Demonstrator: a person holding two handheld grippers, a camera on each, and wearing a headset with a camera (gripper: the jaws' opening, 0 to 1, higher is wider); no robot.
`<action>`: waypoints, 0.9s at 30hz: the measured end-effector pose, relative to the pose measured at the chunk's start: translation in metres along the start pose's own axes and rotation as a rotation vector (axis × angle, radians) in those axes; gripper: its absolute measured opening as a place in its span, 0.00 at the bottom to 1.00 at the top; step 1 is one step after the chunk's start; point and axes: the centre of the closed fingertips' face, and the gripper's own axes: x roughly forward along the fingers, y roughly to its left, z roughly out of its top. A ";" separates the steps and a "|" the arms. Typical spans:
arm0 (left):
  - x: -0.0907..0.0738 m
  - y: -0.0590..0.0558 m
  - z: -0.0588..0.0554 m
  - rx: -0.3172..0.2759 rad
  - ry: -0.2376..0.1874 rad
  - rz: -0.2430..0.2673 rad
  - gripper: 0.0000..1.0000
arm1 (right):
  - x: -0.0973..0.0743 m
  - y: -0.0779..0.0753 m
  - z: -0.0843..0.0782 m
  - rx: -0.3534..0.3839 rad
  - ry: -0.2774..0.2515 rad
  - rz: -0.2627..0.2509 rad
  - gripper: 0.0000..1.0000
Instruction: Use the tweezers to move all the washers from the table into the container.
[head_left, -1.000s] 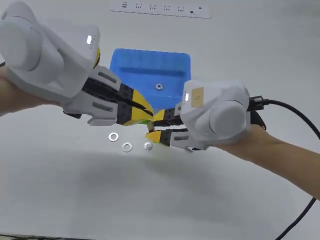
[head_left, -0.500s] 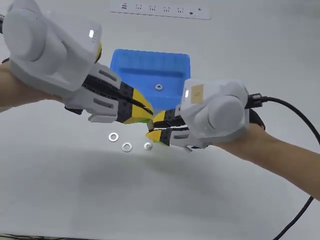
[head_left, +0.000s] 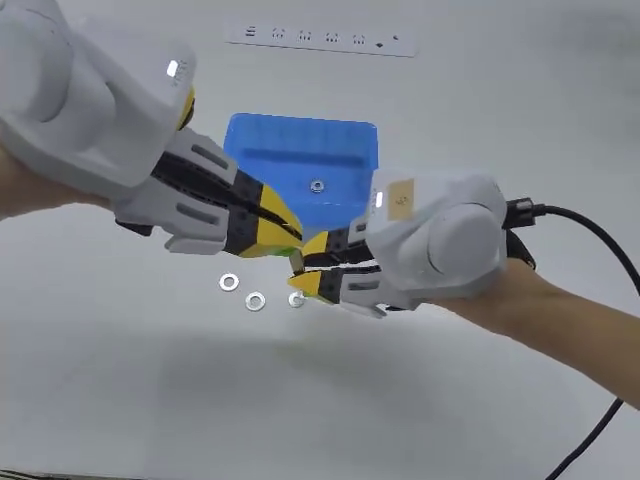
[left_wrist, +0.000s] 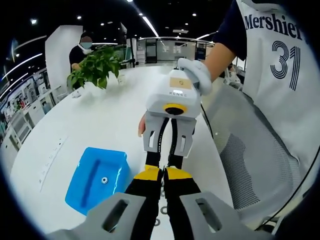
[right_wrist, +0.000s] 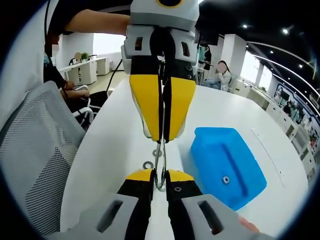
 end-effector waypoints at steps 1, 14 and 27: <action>-0.002 0.000 0.003 0.005 -0.004 0.003 0.06 | -0.001 -0.001 0.002 -0.004 -0.002 -0.003 0.11; -0.031 0.025 0.041 0.088 -0.050 0.060 0.06 | -0.026 -0.035 0.039 -0.060 -0.050 -0.093 0.11; -0.036 0.063 0.054 0.150 -0.038 0.056 0.06 | -0.030 -0.081 0.048 -0.116 -0.049 -0.121 0.11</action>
